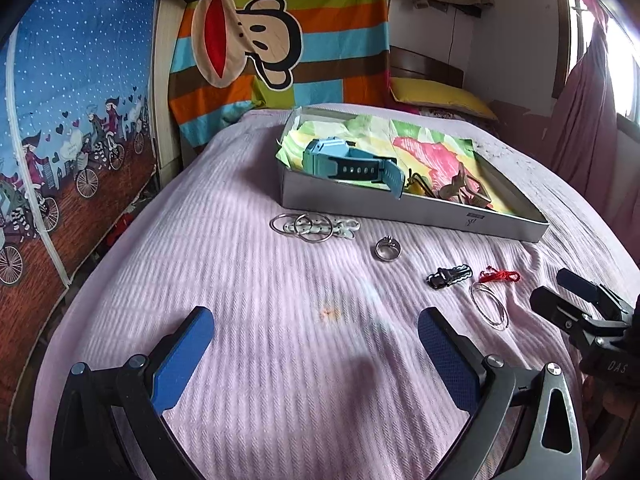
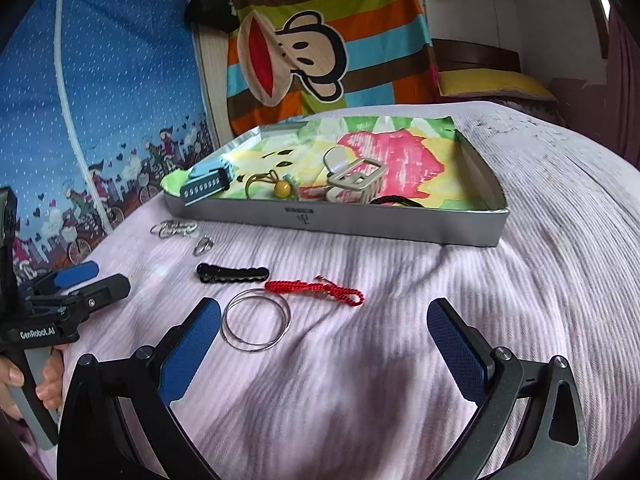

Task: Organize jewelry
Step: 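Lower the right tool to the thin silver wire ring while the left tool approaches the small silver ring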

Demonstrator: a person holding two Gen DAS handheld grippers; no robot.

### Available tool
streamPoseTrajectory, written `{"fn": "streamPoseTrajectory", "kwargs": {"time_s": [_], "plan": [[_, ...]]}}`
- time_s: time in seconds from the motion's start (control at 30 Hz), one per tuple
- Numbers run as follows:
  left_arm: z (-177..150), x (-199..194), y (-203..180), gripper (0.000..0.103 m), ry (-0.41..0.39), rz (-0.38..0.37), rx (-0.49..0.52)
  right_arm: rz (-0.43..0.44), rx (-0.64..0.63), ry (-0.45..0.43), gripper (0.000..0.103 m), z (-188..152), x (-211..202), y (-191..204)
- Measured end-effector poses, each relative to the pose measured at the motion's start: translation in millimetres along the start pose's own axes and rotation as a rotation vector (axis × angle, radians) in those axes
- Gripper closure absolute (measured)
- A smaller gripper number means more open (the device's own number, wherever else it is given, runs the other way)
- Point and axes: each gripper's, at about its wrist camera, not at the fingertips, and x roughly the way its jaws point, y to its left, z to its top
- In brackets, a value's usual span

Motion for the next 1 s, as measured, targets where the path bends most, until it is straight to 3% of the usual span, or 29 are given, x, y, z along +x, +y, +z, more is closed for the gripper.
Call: {"fn": "streamPoseTrajectory", "kwargs": {"time_s": [0.13, 0.2, 0.37, 0.73, 1.0], "plan": [[-0.4, 3.5, -0.3, 0.0, 0.013, 0.005, 0.003, -0.004, -0.035, 0.013, 0.01, -0.7, 3.1, 8.1], [-0.4, 3.9, -0.8, 0.0, 0.014, 0.008, 0.008, -0.001, -0.044, 0.02, 0.022, -0.1, 4.5, 9.7], [1.1, 5.0, -0.9, 0.0, 0.015, 0.004, 0.008, 0.035, -0.049, 0.056, 0.039, 0.5, 12.7, 11.6], [23.5, 27.2, -9.7, 0.001, 0.034, -0.035, 0.02, 0.077, -0.07, 0.124, 0.065, -1.1, 31.4, 19.5], [27.4, 42.3, -14.5, 0.026, 0.061, -0.105, 0.038, 0.064, -0.06, 0.164, 0.079, -2.1, 42.0, 19.6]]}}
